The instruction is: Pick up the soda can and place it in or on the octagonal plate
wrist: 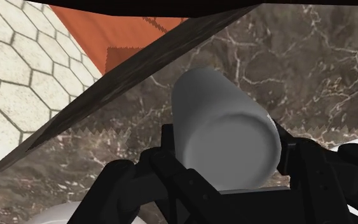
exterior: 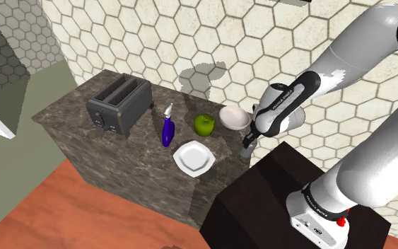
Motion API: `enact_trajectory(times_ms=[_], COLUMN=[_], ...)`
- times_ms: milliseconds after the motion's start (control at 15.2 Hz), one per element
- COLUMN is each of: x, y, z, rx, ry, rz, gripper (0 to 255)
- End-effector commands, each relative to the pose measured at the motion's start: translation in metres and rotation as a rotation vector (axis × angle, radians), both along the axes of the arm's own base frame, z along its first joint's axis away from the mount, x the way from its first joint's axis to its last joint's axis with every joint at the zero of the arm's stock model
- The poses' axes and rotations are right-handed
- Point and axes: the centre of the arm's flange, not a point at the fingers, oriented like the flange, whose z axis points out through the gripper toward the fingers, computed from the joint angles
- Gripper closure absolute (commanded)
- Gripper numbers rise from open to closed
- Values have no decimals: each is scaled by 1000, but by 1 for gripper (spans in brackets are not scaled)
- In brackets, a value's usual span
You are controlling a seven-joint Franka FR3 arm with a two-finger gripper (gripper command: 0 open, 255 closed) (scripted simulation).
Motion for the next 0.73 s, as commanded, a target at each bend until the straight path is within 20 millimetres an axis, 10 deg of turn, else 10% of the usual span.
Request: enact_trajectory(times_ms=[0, 660], x=[0, 0], y=[0, 0], z=[11, 64], rx=[0, 0], ry=[0, 0], rz=[0, 0], gripper=[255, 255])
